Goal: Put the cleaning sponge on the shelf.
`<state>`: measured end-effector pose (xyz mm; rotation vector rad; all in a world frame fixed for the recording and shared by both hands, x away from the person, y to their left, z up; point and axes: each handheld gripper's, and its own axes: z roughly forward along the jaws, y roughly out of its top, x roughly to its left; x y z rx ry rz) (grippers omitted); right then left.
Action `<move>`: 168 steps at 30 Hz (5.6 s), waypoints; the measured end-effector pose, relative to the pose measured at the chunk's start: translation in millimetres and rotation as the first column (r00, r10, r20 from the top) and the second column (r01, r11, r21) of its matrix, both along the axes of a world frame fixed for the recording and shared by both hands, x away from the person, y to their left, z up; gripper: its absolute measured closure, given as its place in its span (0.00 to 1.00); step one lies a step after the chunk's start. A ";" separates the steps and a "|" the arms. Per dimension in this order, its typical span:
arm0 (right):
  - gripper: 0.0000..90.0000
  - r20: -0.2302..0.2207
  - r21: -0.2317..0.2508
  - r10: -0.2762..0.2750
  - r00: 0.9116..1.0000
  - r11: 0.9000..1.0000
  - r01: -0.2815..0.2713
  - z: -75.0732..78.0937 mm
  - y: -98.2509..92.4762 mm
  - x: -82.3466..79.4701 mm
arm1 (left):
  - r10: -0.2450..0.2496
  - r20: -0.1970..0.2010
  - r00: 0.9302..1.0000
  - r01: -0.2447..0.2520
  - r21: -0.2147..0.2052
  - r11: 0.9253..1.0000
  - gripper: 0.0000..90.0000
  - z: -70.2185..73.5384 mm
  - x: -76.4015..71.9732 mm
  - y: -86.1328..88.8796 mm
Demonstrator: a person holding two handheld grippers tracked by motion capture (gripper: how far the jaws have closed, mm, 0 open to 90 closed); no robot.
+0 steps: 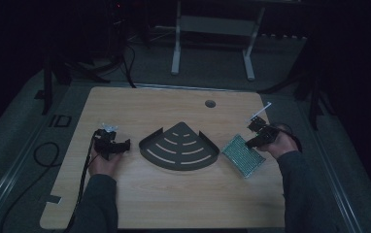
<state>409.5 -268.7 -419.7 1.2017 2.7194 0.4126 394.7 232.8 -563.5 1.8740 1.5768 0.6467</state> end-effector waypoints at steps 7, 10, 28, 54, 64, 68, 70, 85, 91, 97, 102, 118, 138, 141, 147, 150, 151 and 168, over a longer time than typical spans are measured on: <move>1.00 0.024 -0.003 -0.003 1.000 1.000 0.003 15.1 -1.8 1.9 | 0.000 0.000 1.000 0.000 0.000 1.000 0.18 0.0 0.0 0.0; 1.00 0.031 -0.002 -0.002 1.000 1.000 0.002 21.3 -0.2 2.9 | 0.000 0.000 1.000 0.000 0.000 1.000 0.18 0.0 0.0 0.0; 1.00 0.050 0.023 0.006 0.999 1.000 -0.007 32.4 18.9 16.0 | 0.000 0.000 1.000 0.000 0.000 1.000 0.18 0.0 0.0 0.0; 1.00 0.065 0.030 0.030 0.997 0.999 -0.032 37.4 50.8 26.9 | 0.000 0.000 1.000 0.000 -0.001 1.000 0.18 0.0 0.0 0.0; 1.00 0.072 0.042 0.029 0.997 0.999 -0.032 36.3 64.2 31.3 | 0.000 0.000 1.000 0.000 0.000 1.000 0.18 0.0 0.0 0.0; 1.00 0.072 0.047 0.032 0.997 0.998 -0.036 34.5 69.3 32.6 | 0.000 0.000 1.000 0.000 0.000 1.000 0.18 0.0 0.0 0.0; 1.00 0.072 0.049 0.036 0.997 0.998 -0.040 33.7 71.7 33.5 | 0.000 0.000 1.000 0.000 0.000 1.000 0.18 0.0 0.0 0.0; 1.00 0.059 0.070 0.041 0.997 0.997 -0.045 24.6 86.2 40.1 | -0.001 0.000 1.000 0.001 0.000 1.000 0.18 0.0 0.1 0.1; 1.00 0.057 0.081 0.043 0.997 0.996 -0.048 19.1 95.4 42.8 | 0.000 0.000 1.000 0.000 0.000 1.000 0.18 0.0 0.1 0.1; 1.00 0.057 0.089 0.042 0.997 0.995 -0.047 13.8 102.5 44.5 | -0.001 0.000 1.000 0.001 0.000 1.000 0.18 0.0 0.1 0.1; 1.00 0.056 0.094 0.043 0.997 0.994 -0.048 8.8 107.6 46.5 | -0.001 0.000 1.000 0.001 0.000 1.000 0.18 0.0 0.2 0.1; 1.00 0.046 0.090 0.046 0.998 0.995 -0.050 -2.4 118.0 50.2 | -0.001 0.000 1.000 0.001 0.000 1.000 0.18 0.0 0.2 0.1; 1.00 0.040 0.093 0.054 0.998 0.994 -0.057 -12.8 129.1 49.8 | -0.002 0.001 1.000 0.002 0.001 1.000 0.18 0.0 0.3 0.2; 1.00 0.039 0.090 0.058 0.998 0.994 -0.061 -14.6 130.6 49.7 | -0.002 0.000 1.000 0.002 0.001 1.000 0.18 0.0 0.3 0.2; 1.00 0.035 0.091 0.062 0.997 0.994 -0.065 -18.5 134.3 49.4 | -0.003 0.001 1.000 0.003 0.002 1.000 0.18 0.0 0.4 0.3; 1.00 0.035 0.091 0.066 0.997 0.994 -0.069 -20.2 135.5 49.7 | -0.003 0.000 1.000 0.003 0.002 1.000 0.18 0.0 0.5 0.3; 1.00 0.035 0.091 0.066 0.997 0.994 -0.069 -20.2 135.5 49.7 | -0.003 0.000 1.000 0.003 0.002 1.000 0.18 0.0 0.5 0.3; 0.99 0.016 0.085 0.076 0.997 0.993 -0.077 -31.6 143.0 47.7 | -0.002 0.000 1.000 0.002 0.000 1.000 0.18 0.0 0.5 0.1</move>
